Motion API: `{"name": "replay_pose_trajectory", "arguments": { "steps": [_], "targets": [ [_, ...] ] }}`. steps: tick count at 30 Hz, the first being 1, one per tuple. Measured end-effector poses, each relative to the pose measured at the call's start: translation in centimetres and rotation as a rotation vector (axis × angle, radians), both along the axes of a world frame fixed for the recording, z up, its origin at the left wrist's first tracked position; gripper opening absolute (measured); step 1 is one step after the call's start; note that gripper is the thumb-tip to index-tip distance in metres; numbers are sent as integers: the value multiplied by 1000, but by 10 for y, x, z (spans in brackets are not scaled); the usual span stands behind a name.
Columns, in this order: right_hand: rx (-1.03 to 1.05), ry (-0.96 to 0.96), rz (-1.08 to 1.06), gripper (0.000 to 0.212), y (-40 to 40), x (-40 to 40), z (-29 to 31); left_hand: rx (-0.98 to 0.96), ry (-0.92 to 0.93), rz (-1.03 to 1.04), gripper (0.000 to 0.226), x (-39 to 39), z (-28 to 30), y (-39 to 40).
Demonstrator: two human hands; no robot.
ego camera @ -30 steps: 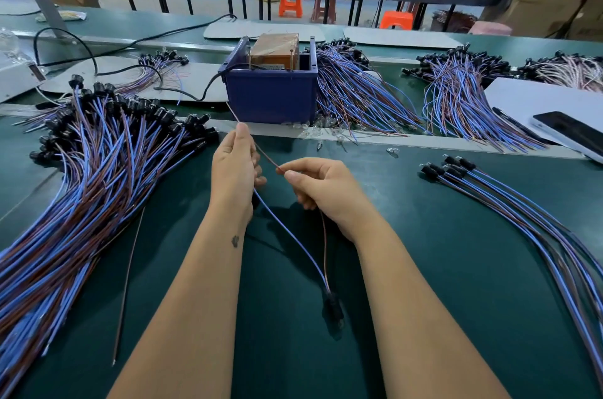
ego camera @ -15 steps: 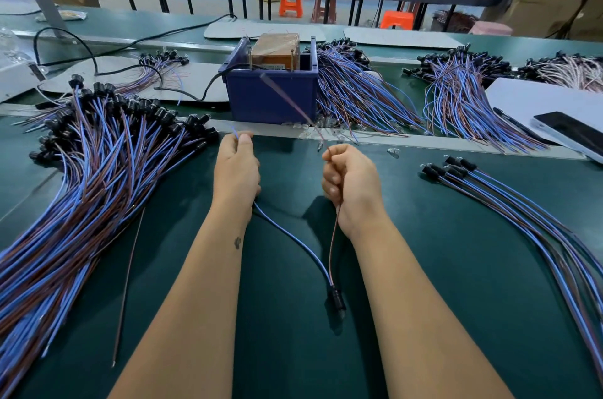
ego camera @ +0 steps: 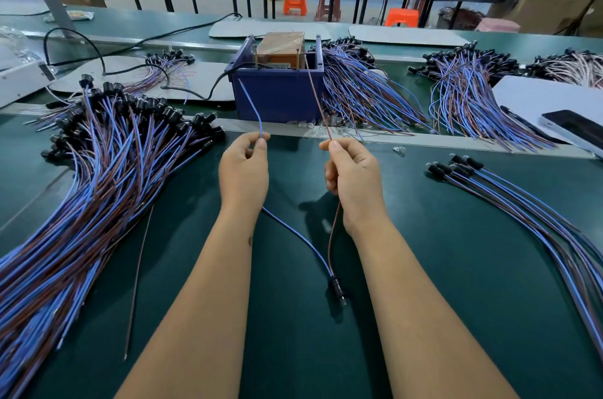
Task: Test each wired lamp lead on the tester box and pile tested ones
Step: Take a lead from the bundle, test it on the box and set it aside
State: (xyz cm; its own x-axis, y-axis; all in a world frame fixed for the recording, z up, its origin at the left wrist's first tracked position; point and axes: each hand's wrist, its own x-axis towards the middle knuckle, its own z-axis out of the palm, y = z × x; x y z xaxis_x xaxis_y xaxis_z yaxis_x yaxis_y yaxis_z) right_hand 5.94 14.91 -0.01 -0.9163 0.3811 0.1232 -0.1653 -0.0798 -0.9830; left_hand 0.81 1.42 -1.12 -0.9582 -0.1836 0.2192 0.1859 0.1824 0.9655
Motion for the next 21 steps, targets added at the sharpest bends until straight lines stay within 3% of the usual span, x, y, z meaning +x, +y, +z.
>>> {"name": "replay_pose_trajectory", "arguments": {
  "steps": [7,15,21],
  "targets": [
    [248,31,-36,20,-11,-2,0,56,-11,-81,19,-18,1,3],
    [251,28,-50,21,-10,-7,-1,113,-28,-199,20,-32,0,0],
    [235,18,-56,21,-9,-8,-1,123,-104,-158,17,-40,0,0]
  ]
}}
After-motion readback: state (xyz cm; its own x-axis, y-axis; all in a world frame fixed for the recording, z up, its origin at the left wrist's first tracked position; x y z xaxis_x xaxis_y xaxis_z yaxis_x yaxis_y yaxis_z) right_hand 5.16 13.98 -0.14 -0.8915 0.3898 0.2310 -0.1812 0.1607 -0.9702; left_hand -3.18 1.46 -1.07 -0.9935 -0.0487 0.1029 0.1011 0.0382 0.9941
